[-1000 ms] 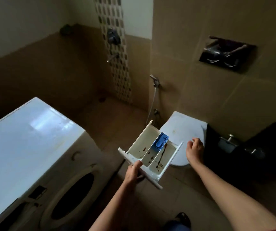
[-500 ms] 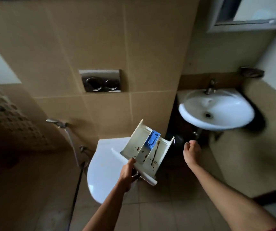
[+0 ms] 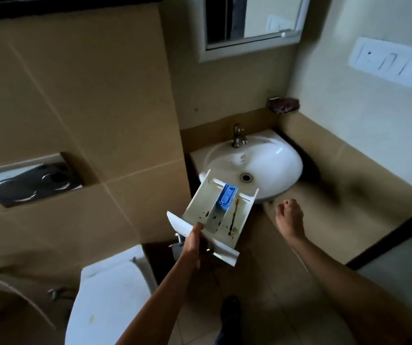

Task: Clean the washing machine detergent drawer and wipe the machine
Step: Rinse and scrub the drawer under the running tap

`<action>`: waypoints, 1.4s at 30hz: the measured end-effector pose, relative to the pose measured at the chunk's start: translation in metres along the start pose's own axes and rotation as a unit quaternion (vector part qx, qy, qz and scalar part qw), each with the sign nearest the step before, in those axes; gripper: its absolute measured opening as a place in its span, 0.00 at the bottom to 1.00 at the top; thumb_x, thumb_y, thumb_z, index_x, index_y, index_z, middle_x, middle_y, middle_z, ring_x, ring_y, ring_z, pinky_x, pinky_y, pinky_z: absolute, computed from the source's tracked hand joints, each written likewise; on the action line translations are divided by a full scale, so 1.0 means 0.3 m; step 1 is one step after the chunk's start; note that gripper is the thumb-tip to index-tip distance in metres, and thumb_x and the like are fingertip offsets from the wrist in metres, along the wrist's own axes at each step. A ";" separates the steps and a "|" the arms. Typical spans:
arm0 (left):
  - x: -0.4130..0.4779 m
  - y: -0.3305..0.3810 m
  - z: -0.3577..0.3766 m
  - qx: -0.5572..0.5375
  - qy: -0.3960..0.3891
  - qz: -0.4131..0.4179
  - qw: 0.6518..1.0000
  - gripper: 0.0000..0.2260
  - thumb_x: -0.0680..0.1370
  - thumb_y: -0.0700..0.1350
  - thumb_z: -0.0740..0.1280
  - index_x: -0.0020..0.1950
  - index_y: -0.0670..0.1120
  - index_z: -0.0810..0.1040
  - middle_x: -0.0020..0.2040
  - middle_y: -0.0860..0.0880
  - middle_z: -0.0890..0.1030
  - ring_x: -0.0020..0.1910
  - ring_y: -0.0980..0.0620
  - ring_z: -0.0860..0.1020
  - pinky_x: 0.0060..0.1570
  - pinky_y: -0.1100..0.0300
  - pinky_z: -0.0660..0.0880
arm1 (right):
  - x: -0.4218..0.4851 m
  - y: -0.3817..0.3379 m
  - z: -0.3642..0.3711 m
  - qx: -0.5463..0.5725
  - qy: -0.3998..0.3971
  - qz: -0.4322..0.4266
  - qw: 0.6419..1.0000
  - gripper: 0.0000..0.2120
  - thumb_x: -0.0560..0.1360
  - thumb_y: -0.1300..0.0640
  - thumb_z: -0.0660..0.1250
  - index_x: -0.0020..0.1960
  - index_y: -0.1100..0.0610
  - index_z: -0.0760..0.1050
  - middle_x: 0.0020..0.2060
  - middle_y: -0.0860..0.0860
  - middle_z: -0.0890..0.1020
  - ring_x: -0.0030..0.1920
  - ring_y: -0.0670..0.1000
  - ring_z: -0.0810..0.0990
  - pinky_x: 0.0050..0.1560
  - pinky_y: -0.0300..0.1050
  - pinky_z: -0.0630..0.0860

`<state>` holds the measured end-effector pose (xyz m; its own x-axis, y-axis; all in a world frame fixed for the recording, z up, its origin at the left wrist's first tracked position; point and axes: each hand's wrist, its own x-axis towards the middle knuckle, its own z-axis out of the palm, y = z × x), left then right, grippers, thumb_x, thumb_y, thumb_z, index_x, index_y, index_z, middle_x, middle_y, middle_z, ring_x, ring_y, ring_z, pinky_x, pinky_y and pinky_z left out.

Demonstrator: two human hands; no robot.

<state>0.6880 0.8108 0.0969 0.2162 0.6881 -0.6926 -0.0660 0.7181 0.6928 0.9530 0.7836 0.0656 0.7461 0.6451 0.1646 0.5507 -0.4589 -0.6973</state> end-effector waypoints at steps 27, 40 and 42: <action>0.687 0.486 0.580 0.093 0.093 -0.057 0.990 0.33 0.72 0.62 0.66 0.69 0.41 0.66 0.58 0.42 0.74 0.58 0.42 0.74 0.54 0.49 0.75 | 1.153 -0.077 0.247 0.030 -0.104 -0.054 0.993 0.15 0.79 0.55 0.60 0.59 0.65 0.71 0.53 0.62 0.76 0.54 0.59 0.76 0.52 0.49 0.73; 0.836 0.530 0.620 0.141 0.139 -0.097 0.975 0.23 0.70 0.66 0.67 0.42 0.45 0.72 0.46 0.43 0.75 0.46 0.44 0.75 0.53 0.52 0.76 | 1.371 -0.349 0.543 -0.017 -0.332 -0.214 0.919 0.24 0.78 0.49 0.64 0.68 0.61 0.68 0.63 0.56 0.75 0.62 0.55 0.75 0.58 0.46 0.75; 0.856 0.531 0.608 0.136 0.132 -0.107 0.976 0.26 0.67 0.68 0.68 0.44 0.45 0.73 0.46 0.43 0.76 0.46 0.44 0.76 0.54 0.51 0.76 | 1.372 -0.375 0.577 -0.032 -0.354 -0.233 0.905 0.24 0.76 0.49 0.66 0.67 0.60 0.70 0.61 0.56 0.78 0.60 0.54 0.78 0.56 0.47 0.78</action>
<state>0.9106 1.0828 0.0661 -0.0641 0.5542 -0.8299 0.2229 0.8186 0.5294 1.1333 1.2064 0.0909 0.0133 0.9972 -0.0737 0.7807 -0.0565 -0.6224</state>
